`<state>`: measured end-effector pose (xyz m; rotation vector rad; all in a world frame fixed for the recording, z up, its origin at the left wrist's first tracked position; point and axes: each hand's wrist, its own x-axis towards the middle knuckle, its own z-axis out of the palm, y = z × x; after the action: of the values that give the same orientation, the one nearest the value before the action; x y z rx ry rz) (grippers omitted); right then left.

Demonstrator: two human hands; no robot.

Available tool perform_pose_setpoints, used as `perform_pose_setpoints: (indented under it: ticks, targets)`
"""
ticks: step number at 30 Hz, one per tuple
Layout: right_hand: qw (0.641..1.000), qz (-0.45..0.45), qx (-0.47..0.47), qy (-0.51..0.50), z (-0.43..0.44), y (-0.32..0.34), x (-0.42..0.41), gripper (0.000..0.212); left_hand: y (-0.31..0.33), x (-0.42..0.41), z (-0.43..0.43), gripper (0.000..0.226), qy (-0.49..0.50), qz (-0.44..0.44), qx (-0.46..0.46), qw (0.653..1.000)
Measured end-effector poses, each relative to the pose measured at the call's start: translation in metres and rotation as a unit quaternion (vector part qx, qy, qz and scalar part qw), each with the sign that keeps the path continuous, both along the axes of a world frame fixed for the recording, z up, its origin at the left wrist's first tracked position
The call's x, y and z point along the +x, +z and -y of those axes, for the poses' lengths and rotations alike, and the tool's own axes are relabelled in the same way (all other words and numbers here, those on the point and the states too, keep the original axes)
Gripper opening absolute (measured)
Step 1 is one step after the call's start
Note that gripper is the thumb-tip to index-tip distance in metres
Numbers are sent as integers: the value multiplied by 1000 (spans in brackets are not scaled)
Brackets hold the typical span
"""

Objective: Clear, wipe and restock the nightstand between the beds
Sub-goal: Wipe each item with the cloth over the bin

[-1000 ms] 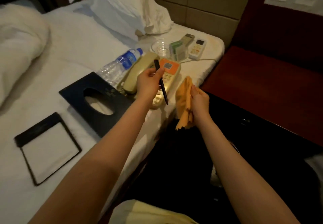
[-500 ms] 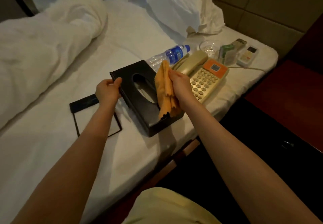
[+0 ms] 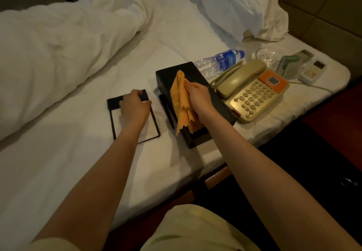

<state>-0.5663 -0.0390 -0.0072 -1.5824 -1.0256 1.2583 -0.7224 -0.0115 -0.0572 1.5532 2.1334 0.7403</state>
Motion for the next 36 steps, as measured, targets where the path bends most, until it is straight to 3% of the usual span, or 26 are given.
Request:
perform_pose_setpoints:
  ticks: [2, 4, 9, 12, 15, 18, 22, 27, 29, 32, 36]
  targets:
    - [1000, 4, -3, -6, -1, 0, -1, 35, -4, -16, 4, 51, 47, -104, -4, 993]
    - [1000, 3, -4, -10, -1, 1, -2, 30, -7, -27, 8, 67, 83, -128, -63, 986]
    - [1000, -7, -3, -6, 0, 2, -6, 25, -8, -31, 2, 93, 156, 34, -135, 978]
    - [1000, -15, -10, -10, 0, 2, -4, 24, -4, -41, -8, 82, 216, 136, -130, 958]
    - [1000, -21, -11, -18, 1, 2, -3, 22, -5, -49, -11, 54, 189, 118, -168, 960]
    - [999, -21, -12, -22, 3, 2, -3, 22, -3, -50, -11, 49, 182, 120, -185, 958]
    - [998, -40, -27, -35, 6, 4, 1, 26, 2, -41, -13, 46, 205, 210, -126, 948]
    - [993, -80, -44, -71, 6, 8, 12, 23, 25, -33, -17, 46, 218, 242, -32, 945]
    - [988, -107, -50, -99, 6, 12, 17, 23, 42, -30, -22, 46, 201, 260, 3, 944]
    - [974, -177, -48, -132, 7, 21, 24, 39, 69, -21, -30, 45, 165, 288, 48, 942]
    - [960, -224, -24, -168, 9, 29, 41, 33, 95, 10, -34, 43, 92, 299, 63, 948]
